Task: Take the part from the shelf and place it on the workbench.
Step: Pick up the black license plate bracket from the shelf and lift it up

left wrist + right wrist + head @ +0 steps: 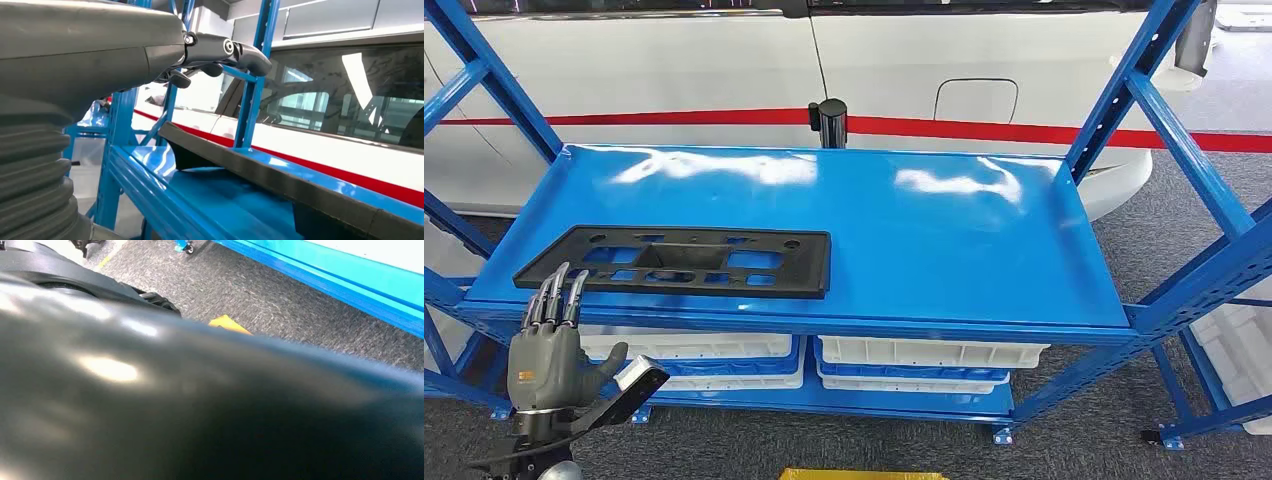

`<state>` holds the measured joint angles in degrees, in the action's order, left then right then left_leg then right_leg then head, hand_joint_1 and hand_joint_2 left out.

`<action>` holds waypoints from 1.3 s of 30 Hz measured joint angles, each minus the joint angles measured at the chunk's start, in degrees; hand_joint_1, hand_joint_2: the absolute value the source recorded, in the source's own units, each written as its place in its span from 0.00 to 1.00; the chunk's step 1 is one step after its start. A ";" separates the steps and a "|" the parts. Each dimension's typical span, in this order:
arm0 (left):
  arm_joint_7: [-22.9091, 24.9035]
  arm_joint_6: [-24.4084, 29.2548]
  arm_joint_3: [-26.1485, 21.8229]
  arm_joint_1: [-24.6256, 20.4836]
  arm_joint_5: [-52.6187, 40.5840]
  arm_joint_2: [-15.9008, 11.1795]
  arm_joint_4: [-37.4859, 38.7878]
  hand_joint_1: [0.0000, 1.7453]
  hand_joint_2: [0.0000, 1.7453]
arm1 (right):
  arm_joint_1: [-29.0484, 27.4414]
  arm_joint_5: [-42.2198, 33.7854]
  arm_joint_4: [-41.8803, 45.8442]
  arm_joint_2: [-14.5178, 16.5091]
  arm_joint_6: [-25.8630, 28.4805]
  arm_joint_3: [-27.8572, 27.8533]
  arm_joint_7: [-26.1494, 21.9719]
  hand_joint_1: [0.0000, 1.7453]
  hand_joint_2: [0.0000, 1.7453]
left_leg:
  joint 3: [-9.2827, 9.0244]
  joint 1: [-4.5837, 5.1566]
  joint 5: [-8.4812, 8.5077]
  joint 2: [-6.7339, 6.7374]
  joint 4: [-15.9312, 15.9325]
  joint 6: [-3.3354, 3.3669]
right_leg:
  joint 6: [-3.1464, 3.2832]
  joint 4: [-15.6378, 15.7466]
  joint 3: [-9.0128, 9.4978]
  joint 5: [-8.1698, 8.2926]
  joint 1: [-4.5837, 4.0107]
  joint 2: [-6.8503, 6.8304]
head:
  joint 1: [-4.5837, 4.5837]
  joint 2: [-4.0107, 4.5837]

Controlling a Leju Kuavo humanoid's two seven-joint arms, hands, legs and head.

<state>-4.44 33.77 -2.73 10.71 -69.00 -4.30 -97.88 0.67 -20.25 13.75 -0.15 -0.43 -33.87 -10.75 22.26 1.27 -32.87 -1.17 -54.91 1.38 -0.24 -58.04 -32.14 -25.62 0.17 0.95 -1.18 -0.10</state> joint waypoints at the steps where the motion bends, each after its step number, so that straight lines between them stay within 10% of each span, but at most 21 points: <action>1: 0.00 0.01 -0.02 -0.12 0.00 -0.06 0.09 0.00 1.00 | 0.00 0.05 0.00 0.00 -0.02 -0.01 -0.01 0.00 0.00 | 0.00 0.00 0.00 0.00 0.00 0.00 | 0.00 0.00 0.00 0.00 0.00 0.00 | 0.01 0.00; 39: -0.27 -2.79 1.00 -13.97 -0.19 -4.47 14.13 0.00 1.00 | 0.04 6.37 0.00 0.15 -2.11 -1.71 0.57 0.00 0.00 | -0.01 0.00 0.02 -0.01 0.00 -0.01 | 0.00 -0.01 0.00 0.01 -0.01 0.00 | 0.01 0.01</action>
<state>-4.70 30.98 -1.73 -3.26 -69.19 -8.76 -83.75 0.70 -13.88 13.75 0.00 -2.54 -35.58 -10.19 22.25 1.27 -32.85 -1.17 -54.92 1.37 -0.25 -58.05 -32.13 -25.61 0.16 0.94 -1.17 -0.09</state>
